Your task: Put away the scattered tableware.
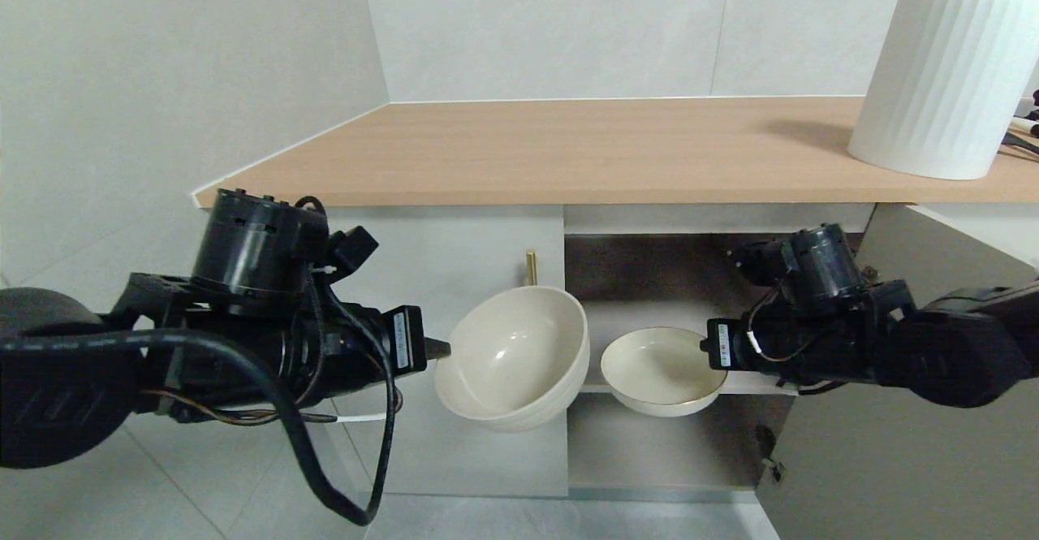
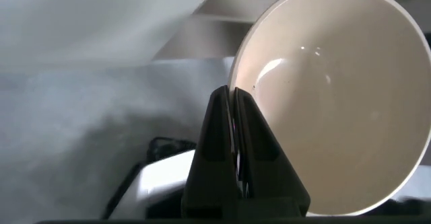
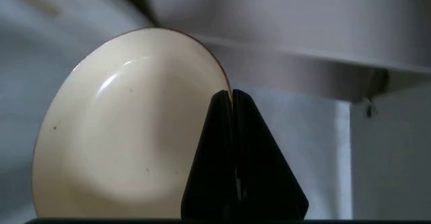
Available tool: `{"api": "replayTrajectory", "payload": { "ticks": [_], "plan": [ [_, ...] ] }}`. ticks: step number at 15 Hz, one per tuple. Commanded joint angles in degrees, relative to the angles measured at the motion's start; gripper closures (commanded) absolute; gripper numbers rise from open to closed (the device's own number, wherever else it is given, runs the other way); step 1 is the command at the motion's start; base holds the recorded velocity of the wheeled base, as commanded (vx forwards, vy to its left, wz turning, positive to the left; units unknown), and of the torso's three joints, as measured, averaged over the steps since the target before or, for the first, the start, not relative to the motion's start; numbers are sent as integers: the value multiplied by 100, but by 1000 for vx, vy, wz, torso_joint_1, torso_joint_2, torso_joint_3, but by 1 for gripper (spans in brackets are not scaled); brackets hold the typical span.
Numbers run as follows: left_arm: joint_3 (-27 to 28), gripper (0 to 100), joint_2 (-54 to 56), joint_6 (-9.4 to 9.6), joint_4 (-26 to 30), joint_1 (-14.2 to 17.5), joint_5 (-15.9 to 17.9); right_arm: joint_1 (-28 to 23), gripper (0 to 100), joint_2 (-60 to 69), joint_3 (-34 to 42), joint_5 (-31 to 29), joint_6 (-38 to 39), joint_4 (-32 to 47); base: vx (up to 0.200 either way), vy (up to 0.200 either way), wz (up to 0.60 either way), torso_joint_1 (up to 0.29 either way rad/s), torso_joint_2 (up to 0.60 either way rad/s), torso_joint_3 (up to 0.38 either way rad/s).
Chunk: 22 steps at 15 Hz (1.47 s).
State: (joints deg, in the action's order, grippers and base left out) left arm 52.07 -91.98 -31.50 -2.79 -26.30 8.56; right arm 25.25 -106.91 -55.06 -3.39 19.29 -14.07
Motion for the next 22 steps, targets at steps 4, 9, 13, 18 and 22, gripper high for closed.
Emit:
{"api": "replayTrajectory", "payload": {
  "ticks": [4, 9, 13, 18, 22],
  "plan": [
    [-3, 100, -567, 144, -11, -192, -531, -292, 100, -2035, -259, -645, 84, -1625, 0, 0, 0, 0, 0, 0],
    [-3, 100, -540, 144, -11, -201, -531, -468, 100, -2800, -980, -1067, 559, -1669, 0, 0, 0, 0, 0, 0],
    [-3, 100, -514, 144, -11, -201, -539, -556, 100, -3143, -1375, -1393, 603, -1722, 0, 0, 0, 0, 0, 0],
    [-3, 100, -567, 135, -11, -201, -531, -697, 100, -3670, -2026, -1894, 594, -1740, 0, 0, 0, 0, 0, 0],
    [-3, 100, -576, 144, -11, -209, -531, -767, 100, -3890, -2351, -1946, 585, -1687, 0, 0, 0, 0, 0, 0]
  ]
}}
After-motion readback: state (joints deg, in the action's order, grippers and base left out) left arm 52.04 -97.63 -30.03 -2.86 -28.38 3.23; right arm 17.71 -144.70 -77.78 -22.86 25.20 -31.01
